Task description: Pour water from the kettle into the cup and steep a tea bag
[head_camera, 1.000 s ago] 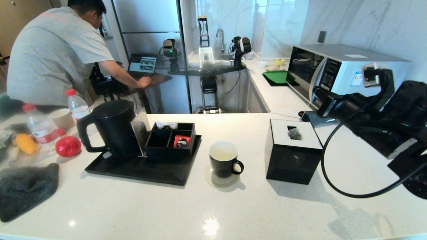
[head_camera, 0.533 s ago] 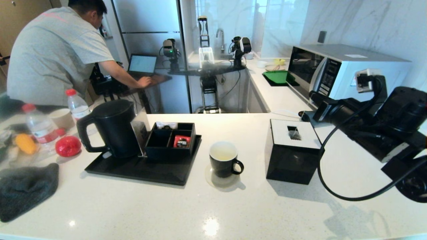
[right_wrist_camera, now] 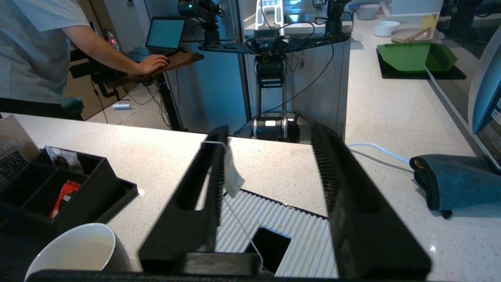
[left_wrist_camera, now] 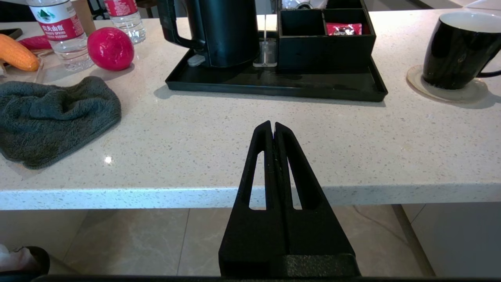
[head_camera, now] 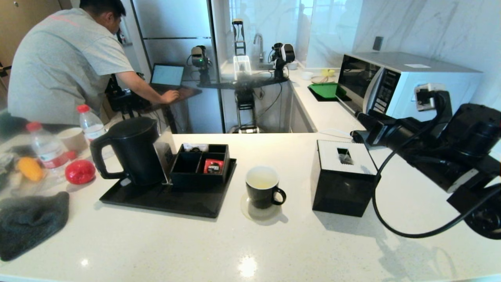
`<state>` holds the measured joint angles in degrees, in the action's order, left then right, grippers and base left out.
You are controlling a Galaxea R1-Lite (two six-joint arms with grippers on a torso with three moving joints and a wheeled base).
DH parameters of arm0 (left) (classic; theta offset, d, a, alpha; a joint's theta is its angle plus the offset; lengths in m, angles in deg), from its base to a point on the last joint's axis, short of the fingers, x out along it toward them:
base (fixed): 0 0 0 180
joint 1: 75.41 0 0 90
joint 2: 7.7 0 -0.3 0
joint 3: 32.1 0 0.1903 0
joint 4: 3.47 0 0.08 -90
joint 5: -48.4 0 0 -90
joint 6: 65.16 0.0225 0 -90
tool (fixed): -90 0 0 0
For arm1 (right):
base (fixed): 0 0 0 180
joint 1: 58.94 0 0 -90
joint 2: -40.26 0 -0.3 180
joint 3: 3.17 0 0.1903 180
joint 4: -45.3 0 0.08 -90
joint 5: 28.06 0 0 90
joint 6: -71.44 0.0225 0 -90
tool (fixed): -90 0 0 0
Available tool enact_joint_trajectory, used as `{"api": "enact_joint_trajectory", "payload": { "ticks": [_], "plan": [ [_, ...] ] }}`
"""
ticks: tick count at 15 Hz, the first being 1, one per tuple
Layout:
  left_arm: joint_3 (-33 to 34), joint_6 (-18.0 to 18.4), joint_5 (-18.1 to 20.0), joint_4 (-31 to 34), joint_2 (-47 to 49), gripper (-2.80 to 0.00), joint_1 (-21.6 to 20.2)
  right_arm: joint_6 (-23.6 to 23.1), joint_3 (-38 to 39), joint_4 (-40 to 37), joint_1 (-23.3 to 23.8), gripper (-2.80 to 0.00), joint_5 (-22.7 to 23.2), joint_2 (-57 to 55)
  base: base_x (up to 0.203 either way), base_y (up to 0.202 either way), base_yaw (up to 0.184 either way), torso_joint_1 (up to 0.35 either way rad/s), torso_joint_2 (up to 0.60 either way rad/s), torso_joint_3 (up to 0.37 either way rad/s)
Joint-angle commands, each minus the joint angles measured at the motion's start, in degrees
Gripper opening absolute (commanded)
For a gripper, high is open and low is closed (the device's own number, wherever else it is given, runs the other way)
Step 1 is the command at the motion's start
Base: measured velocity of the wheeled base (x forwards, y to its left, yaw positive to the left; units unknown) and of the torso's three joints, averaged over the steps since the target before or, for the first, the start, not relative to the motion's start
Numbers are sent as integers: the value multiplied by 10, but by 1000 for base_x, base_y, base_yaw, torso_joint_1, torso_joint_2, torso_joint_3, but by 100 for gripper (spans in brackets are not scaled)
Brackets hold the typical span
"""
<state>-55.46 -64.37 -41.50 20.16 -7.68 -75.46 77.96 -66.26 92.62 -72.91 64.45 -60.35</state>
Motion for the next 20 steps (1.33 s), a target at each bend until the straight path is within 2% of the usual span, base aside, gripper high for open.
{"api": "enact_joint_trajectory", "payload": {
  "ticks": [1,6,12,20],
  "plan": [
    [0,0,0,0,0,-280,0,-4,13,10,0,0,-1,2,0,0,0,0,0,0],
    [0,0,0,0,0,-280,0,-34,27,7,20,0,-4,3,0,0,0,0,0,0],
    [0,0,0,0,0,-280,0,-70,64,8,115,0,-3,10,0,0,0,0,0,0],
    [0,0,0,0,0,-280,0,-76,167,12,124,0,-4,11,0,0,0,0,0,0]
  ]
}}
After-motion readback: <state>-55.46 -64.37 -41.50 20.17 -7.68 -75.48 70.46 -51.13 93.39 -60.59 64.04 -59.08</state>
